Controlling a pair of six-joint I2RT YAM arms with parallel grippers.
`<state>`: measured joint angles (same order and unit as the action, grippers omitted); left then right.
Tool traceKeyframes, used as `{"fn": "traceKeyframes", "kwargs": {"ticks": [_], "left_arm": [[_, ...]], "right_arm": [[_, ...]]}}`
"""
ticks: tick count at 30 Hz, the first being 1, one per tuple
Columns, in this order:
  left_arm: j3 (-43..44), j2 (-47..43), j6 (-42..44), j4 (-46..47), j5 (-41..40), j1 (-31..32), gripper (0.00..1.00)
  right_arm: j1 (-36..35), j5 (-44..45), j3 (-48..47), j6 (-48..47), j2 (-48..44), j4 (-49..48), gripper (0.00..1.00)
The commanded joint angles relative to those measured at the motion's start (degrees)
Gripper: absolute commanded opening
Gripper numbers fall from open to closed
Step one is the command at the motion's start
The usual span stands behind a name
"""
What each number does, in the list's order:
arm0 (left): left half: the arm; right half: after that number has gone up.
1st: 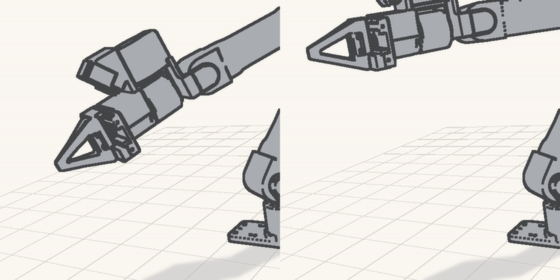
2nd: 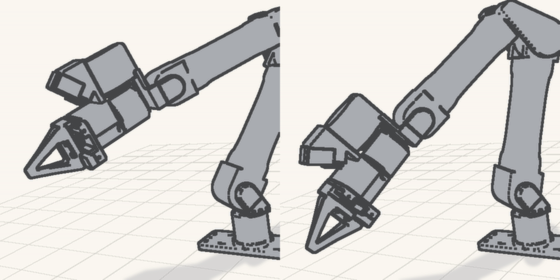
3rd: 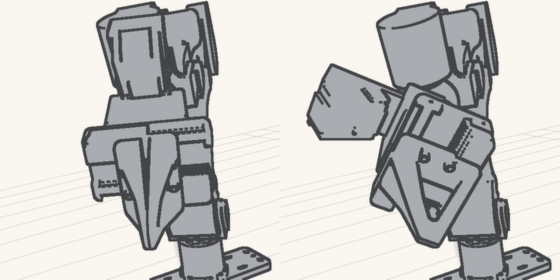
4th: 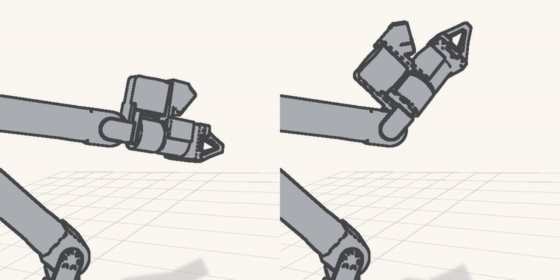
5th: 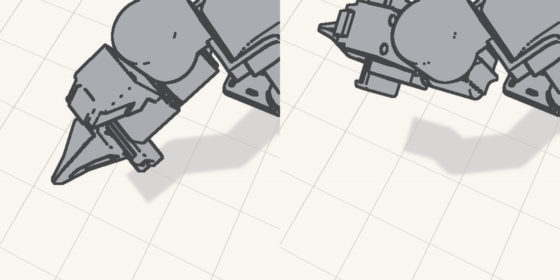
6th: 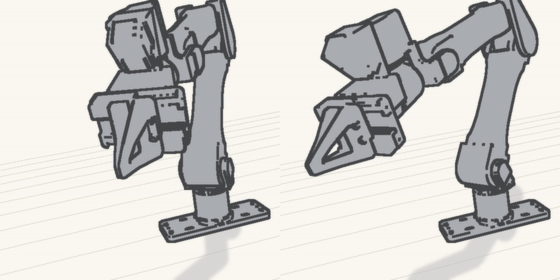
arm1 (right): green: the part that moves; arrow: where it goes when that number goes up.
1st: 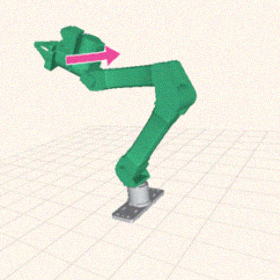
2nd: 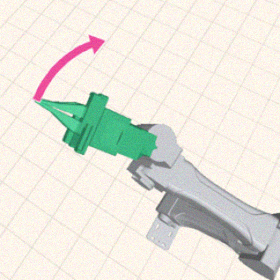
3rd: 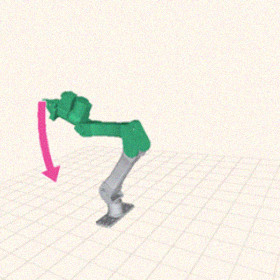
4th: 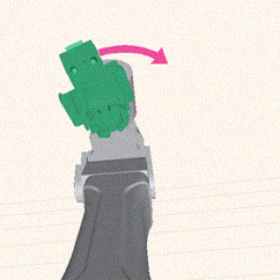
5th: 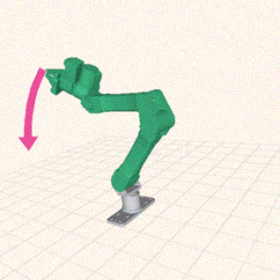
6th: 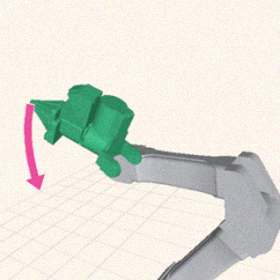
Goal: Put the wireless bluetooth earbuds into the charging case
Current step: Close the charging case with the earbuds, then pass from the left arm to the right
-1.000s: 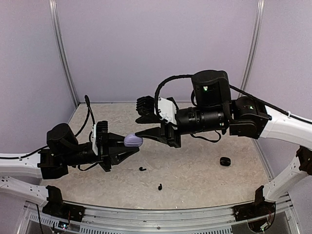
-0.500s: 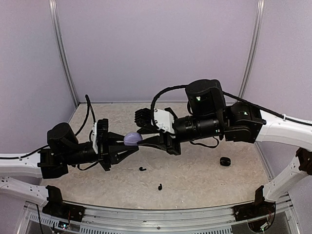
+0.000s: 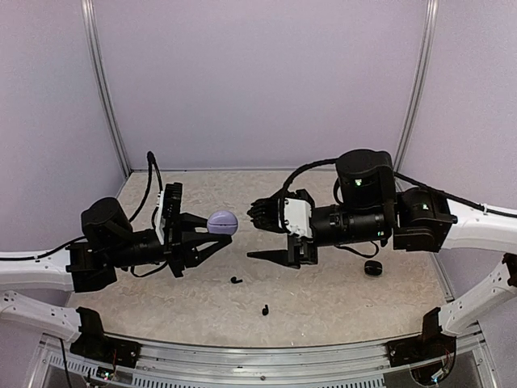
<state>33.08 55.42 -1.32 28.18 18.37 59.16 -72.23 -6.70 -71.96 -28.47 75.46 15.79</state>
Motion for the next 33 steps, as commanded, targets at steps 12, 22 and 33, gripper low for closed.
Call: {"fn": "traceKeyframes", "kwargs": {"ticks": [12,22,33], "left_arm": [[5.77,4.69,-13.58,1.84,12.2,-1.02,0.0],[6.18,7.61,-18.4,6.33,14.98,-0.98,0.0],[7.6,10.9,-21.33,7.35,19.2,-1.06,0.0]], "right_arm": [[-2.1,5.33,5.73,-18.4,-3.13,-12.56,0.74],[-2.82,4.79,6.43,-20.97,-2.04,-13.5,0.69],[-3.35,4.4,6.84,-22.24,-1.25,-12.35,0.66]]}}
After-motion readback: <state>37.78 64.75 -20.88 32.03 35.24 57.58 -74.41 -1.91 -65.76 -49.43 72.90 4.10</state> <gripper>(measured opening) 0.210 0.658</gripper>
